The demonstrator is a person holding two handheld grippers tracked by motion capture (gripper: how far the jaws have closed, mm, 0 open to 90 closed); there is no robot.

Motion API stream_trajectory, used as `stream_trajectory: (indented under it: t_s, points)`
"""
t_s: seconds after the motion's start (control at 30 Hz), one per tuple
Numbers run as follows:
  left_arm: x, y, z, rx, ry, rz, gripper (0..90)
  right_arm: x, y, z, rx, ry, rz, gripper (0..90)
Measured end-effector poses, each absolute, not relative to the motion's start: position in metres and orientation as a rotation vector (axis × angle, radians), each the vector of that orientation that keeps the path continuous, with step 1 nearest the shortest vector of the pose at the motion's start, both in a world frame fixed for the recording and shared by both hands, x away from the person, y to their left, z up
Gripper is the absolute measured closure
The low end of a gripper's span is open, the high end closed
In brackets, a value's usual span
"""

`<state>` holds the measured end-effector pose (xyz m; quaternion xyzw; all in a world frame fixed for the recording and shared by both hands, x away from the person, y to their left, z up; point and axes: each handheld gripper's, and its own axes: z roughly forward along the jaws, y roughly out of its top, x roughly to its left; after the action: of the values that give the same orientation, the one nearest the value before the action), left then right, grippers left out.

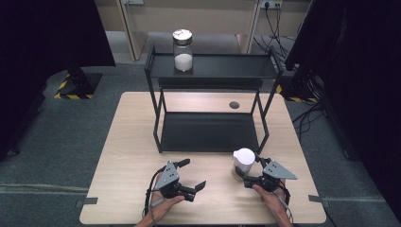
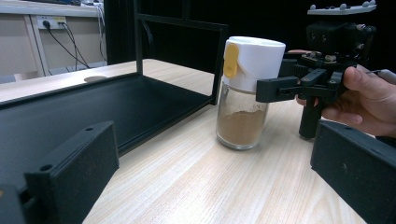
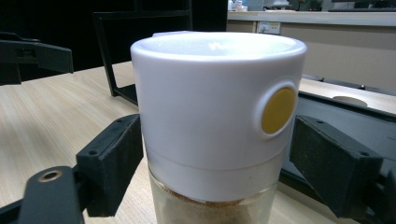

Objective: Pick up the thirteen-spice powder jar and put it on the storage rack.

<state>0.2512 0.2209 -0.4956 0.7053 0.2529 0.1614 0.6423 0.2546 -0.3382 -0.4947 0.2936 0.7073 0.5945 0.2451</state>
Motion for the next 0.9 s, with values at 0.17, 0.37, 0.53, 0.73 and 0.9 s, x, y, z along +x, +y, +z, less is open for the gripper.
stream_trajectory:
  t_s: [0.17, 0.37, 0.53, 0.73, 0.9]
  points:
    - [0.2511, 0.2206, -0.4955, 1.610, 0.577, 0.367, 0.3, 0.2575, -0.3373, -0.4944, 0.798, 1.944, 1.624, 21.3]
    - [0.2512, 0.2206, -0.4957, 1.610, 0.580, 0.367, 0.3, 0.2591, -0.3366, -0.4940, 0.790, 1.961, 1.620, 27.9]
    - [0.2513, 0.2207, -0.4956, 1.610, 0.581, 0.367, 0.3, 0.2600, -0.3368, -0.4929, 0.802, 1.965, 1.620, 30.6]
    - [0.2514, 0.2207, -0.4959, 1.611, 0.580, 0.365, 0.3, 0.2572, -0.3365, -0.4919, 0.826, 1.953, 1.618, 30.9]
    - [0.2518, 0.2208, -0.4963, 1.611, 0.583, 0.365, 0.3, 0.2533, -0.3389, -0.4901, 0.822, 1.919, 1.633, 30.9]
